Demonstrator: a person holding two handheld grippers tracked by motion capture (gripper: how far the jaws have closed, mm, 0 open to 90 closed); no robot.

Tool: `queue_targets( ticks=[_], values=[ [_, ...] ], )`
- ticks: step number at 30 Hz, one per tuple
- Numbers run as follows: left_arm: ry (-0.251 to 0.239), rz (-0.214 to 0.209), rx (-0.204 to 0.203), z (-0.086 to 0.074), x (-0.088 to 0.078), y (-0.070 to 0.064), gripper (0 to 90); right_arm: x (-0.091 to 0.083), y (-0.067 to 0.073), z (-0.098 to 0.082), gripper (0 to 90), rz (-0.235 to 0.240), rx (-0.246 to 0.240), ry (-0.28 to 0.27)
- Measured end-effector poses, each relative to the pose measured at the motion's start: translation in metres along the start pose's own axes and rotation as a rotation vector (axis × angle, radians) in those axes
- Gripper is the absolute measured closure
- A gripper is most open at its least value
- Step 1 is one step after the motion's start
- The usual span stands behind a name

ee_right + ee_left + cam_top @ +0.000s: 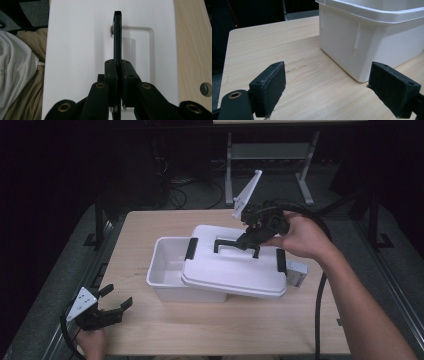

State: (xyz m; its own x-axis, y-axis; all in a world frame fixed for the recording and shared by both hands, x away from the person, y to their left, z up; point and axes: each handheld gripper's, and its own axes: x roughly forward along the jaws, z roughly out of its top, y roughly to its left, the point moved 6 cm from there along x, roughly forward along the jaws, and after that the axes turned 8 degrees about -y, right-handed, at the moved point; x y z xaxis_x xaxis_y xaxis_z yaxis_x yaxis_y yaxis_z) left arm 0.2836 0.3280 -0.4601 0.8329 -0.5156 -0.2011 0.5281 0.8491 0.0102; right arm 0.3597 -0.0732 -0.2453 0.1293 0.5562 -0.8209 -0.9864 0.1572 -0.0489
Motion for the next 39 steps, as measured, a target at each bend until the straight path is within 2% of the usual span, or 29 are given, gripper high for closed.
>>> queue_targets(
  ticks=[11, 19, 21, 30, 39],
  values=[
    [0.007, 0.002, 0.002, -0.001, 0.001, 0.0, 13.4, -0.023, 0.006, -0.037, 84.7, -0.036, 0.053, -0.009],
    [0.015, 0.0, 0.012, -0.001, 0.002, -0.001, 13.4, -0.033, 0.01, -0.061, 84.7, -0.052, 0.086, -0.013],
    [0.016, 0.0, 0.013, -0.002, 0.002, -0.001, 13.4, -0.034, 0.01, -0.063, 84.7, -0.053, 0.08, -0.017],
    [0.018, 0.001, 0.016, -0.001, 0.002, -0.002, 13.5, -0.043, 0.021, -0.095, 84.7, -0.067, 0.125, -0.008],
    [0.022, 0.002, 0.018, -0.002, 0.003, -0.002, 13.4, -0.043, 0.028, -0.122, 84.7, -0.067, 0.145, -0.009]
  ],
)
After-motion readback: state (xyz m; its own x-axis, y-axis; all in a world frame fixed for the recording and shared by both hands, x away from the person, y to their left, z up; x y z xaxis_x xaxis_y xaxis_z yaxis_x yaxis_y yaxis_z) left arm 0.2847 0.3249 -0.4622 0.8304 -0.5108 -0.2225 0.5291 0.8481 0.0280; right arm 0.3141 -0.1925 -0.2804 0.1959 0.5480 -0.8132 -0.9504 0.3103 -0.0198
